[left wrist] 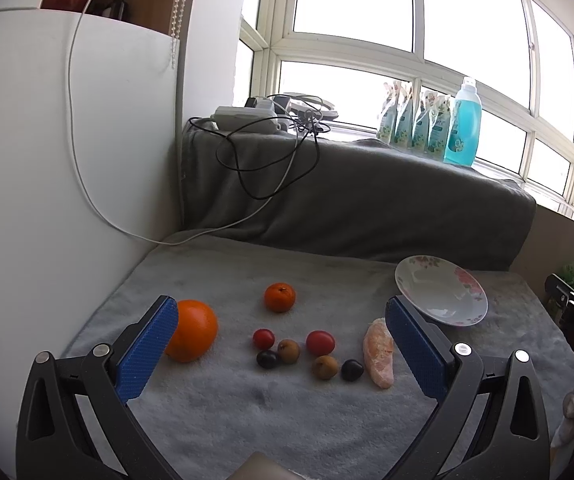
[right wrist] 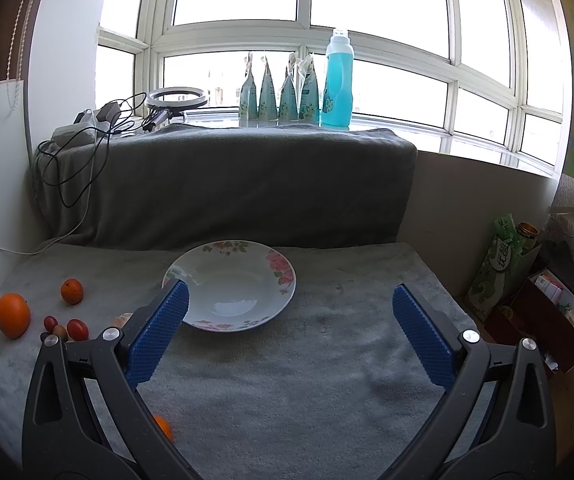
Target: Organize fruits
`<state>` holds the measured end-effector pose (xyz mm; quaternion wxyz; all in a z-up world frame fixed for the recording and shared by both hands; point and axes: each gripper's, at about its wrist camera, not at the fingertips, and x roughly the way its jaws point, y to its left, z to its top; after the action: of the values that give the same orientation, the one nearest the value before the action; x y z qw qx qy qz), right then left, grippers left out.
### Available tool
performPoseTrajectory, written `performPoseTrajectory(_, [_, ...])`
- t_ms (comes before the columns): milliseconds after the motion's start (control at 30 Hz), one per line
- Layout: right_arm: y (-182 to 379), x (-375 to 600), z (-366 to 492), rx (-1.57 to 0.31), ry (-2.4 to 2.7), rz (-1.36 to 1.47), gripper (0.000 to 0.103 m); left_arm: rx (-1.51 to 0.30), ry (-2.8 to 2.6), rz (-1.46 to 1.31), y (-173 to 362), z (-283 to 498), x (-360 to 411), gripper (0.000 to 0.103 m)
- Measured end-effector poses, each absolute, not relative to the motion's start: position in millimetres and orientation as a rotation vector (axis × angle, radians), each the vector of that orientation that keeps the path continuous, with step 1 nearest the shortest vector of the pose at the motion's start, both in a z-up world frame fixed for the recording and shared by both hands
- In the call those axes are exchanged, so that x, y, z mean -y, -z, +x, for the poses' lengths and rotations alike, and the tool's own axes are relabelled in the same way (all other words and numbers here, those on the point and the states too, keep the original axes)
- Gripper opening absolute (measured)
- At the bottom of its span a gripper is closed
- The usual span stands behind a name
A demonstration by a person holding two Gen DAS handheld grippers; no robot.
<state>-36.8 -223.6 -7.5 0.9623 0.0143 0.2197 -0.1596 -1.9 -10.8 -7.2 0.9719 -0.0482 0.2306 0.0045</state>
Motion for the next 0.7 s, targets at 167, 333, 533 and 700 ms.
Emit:
performPoseTrajectory(167, [7.7, 223.1, -36.5, -0.444, 0.324, 0.028, 0.103, -0.467, -0.008, -0.099, 7.4, -1.8, 11.4, 0.103])
performPoseTrajectory(333, [7.5, 223.1, -36.3, -0.445, 0.324, 0.028, 0.103, -0.467, -0.007, -0.098, 7.1, -1.3, 11.9, 0.103])
performPoseTrajectory(533, [7.6, 223.1, -36.5, -0.445, 0.324, 0.029, 0.103, -0.468, -0.006, -0.101, 7.7, -1.2, 12.5, 0.103])
performPoseTrajectory(700, [8.0, 222.6, -36.8, -0.445, 0.323, 0.029, 0.103, -0.469, -0.005, -0.102, 7.5, -0.9, 12.6, 0.103])
